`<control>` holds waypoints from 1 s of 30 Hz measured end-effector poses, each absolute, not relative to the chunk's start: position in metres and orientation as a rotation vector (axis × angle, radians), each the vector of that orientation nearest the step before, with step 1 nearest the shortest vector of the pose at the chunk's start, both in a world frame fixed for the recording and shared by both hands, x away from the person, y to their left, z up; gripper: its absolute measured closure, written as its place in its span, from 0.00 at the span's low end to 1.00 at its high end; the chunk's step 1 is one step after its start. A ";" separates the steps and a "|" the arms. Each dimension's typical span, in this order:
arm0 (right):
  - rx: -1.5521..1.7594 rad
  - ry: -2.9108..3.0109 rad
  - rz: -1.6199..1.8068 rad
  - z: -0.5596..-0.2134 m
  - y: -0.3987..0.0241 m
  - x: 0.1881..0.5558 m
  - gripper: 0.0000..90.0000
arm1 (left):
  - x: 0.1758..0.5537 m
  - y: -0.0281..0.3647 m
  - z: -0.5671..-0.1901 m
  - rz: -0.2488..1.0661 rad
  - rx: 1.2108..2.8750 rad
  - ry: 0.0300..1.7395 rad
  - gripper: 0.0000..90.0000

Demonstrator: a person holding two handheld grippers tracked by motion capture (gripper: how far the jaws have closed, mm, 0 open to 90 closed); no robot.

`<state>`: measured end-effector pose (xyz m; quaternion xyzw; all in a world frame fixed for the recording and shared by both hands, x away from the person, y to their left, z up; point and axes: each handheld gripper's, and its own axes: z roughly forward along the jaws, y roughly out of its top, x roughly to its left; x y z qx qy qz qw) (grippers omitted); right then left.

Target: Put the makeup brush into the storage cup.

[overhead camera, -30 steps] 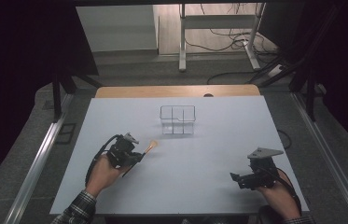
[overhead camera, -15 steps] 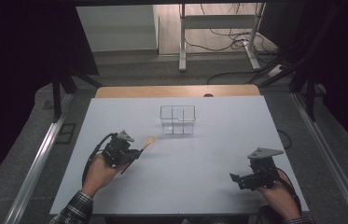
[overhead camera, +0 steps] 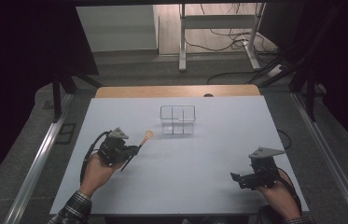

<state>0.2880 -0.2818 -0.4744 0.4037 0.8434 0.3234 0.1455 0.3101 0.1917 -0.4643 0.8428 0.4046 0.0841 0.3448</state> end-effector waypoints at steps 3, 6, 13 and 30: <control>1.165 2.429 0.930 -0.475 -0.282 0.288 0.00 | 0.309 0.193 -0.462 0.244 2.158 1.054 0.93; 1.165 2.429 0.930 -0.475 -0.282 0.288 0.00 | 0.309 0.196 -0.460 0.255 2.124 1.052 0.93; 1.164 2.434 0.925 -0.475 -0.281 0.288 0.00 | 0.307 0.202 -0.458 0.257 2.062 1.050 0.92; 1.151 2.438 0.917 -0.475 -0.280 0.288 0.00 | 0.303 0.210 -0.452 0.297 1.924 1.017 0.93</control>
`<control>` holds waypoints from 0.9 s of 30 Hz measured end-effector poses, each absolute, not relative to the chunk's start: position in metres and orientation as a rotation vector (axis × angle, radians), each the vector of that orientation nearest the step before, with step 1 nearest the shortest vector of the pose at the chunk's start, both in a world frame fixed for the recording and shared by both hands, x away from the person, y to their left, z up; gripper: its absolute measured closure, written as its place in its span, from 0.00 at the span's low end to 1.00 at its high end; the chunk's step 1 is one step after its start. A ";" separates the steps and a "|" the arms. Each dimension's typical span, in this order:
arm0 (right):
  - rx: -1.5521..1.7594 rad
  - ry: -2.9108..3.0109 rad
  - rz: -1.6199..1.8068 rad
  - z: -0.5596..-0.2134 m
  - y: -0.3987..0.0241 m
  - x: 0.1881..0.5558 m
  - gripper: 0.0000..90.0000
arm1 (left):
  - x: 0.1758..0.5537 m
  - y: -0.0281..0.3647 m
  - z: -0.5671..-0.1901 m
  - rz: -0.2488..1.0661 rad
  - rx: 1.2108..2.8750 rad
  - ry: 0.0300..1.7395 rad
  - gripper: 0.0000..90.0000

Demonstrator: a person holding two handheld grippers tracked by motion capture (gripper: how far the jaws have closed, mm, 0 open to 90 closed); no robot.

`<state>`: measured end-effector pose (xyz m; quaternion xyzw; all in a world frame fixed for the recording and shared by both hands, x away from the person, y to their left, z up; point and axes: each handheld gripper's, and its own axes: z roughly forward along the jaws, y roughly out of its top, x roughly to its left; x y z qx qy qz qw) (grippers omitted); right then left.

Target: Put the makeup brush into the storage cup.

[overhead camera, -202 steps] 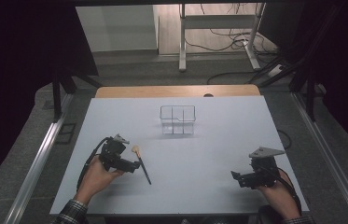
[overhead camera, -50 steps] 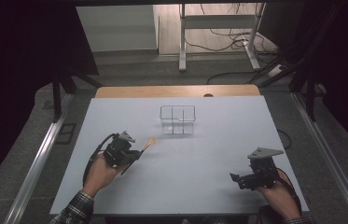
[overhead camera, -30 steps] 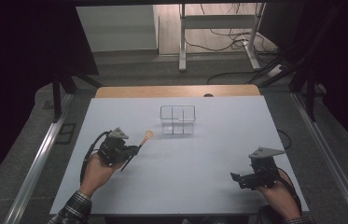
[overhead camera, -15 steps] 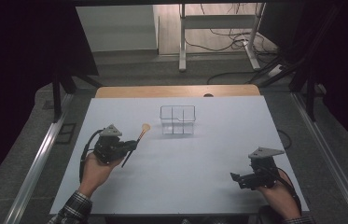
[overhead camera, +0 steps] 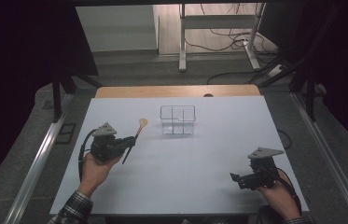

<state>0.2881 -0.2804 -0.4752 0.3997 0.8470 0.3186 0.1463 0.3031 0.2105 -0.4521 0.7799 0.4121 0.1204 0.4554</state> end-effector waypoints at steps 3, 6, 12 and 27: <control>1.152 2.443 0.914 -0.475 -0.280 0.288 0.00 | 0.302 0.212 -0.450 0.317 1.900 1.004 0.93; 1.151 2.442 0.914 -0.475 -0.280 0.288 0.00 | 0.301 0.213 -0.450 0.328 1.890 1.005 0.93; 1.152 2.442 0.914 -0.475 -0.280 0.288 0.00 | 0.300 0.212 -0.449 0.350 1.871 1.000 0.93; 1.152 2.440 0.913 -0.475 -0.280 0.288 0.00 | 0.306 0.212 -0.445 0.393 1.770 0.972 0.93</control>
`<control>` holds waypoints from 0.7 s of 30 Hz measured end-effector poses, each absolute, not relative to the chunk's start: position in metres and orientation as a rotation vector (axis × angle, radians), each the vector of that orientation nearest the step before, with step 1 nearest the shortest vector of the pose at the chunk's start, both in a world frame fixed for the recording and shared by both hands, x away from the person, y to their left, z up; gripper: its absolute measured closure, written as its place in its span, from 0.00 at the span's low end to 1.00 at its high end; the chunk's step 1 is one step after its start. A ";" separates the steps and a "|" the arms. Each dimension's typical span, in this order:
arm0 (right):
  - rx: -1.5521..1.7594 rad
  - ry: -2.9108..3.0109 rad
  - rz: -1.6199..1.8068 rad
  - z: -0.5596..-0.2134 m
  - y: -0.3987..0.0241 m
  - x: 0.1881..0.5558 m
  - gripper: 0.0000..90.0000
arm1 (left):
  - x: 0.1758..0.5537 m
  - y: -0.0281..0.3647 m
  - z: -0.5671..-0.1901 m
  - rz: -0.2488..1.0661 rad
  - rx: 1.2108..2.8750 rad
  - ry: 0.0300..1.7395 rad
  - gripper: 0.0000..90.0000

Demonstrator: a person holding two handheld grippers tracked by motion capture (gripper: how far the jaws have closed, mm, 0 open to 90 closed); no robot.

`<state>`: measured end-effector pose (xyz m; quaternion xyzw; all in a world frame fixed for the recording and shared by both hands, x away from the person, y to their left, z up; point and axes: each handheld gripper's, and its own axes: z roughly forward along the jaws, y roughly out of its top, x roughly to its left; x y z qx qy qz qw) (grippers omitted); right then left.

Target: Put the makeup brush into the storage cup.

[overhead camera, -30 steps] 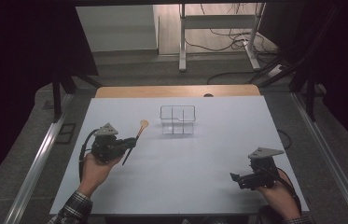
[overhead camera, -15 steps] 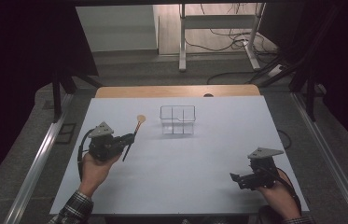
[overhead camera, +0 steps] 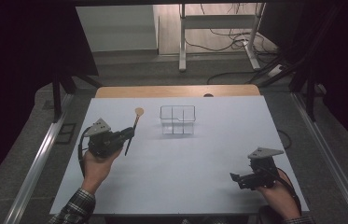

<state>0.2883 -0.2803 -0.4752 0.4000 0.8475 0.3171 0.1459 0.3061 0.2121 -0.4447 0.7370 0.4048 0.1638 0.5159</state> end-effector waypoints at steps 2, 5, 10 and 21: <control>1.152 2.441 0.913 -0.475 -0.280 0.288 0.00 | 0.308 0.211 -0.445 0.391 1.770 0.973 0.93; 1.154 2.438 0.914 -0.475 -0.280 0.288 0.00 | 0.309 0.211 -0.444 0.393 1.769 0.975 0.93; 1.154 2.440 0.912 -0.475 -0.280 0.288 0.00 | 0.311 0.210 -0.442 0.399 1.768 0.973 0.93; 1.159 2.433 0.924 -0.475 -0.281 0.289 0.00 | 0.323 0.202 -0.436 0.412 1.764 0.959 0.93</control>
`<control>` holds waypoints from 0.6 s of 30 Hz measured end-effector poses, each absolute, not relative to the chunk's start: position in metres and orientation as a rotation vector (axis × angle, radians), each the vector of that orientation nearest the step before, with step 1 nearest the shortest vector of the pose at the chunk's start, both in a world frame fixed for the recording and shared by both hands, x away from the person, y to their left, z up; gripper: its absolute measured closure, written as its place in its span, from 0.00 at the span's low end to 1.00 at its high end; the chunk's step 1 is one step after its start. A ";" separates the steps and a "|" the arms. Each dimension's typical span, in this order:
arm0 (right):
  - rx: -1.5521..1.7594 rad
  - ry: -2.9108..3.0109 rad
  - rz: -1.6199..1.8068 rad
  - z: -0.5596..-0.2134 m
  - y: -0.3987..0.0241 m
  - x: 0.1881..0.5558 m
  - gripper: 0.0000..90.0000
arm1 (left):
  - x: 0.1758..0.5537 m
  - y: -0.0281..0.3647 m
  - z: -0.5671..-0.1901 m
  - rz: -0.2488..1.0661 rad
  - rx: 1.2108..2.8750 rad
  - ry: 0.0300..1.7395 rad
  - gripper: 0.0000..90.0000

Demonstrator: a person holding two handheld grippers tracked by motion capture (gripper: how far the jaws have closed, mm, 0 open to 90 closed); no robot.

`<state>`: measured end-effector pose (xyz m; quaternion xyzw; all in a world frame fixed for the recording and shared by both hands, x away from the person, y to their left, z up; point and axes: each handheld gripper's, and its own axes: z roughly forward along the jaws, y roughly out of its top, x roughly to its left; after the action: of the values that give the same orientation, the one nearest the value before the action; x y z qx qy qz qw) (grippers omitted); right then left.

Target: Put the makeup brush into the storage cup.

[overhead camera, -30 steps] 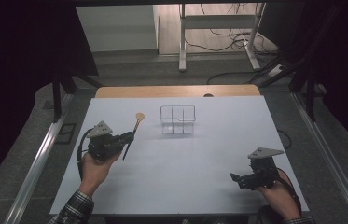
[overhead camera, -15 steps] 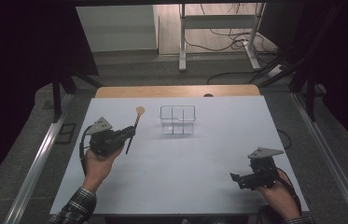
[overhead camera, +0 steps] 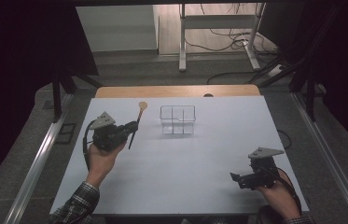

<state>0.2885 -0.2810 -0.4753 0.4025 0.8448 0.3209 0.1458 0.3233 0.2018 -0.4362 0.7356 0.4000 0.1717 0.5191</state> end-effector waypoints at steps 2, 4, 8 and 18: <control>1.164 2.435 0.928 -0.475 -0.281 0.288 0.00 | 0.325 0.200 -0.436 0.411 1.762 0.958 0.93; 1.167 2.434 0.931 -0.475 -0.282 0.288 0.00 | 0.327 0.199 -0.436 0.410 1.759 0.956 0.93; 1.166 2.435 0.930 -0.475 -0.282 0.288 0.00 | 0.331 0.198 -0.435 0.407 1.751 0.956 0.93; 1.158 2.437 0.928 -0.475 -0.281 0.288 0.00 | 0.340 0.196 -0.435 0.400 1.732 0.964 0.93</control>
<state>0.2885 -0.2813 -0.4752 0.4015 0.8452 0.3220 0.1438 0.3399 0.1959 -0.4349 0.7258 0.4040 0.1675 0.5309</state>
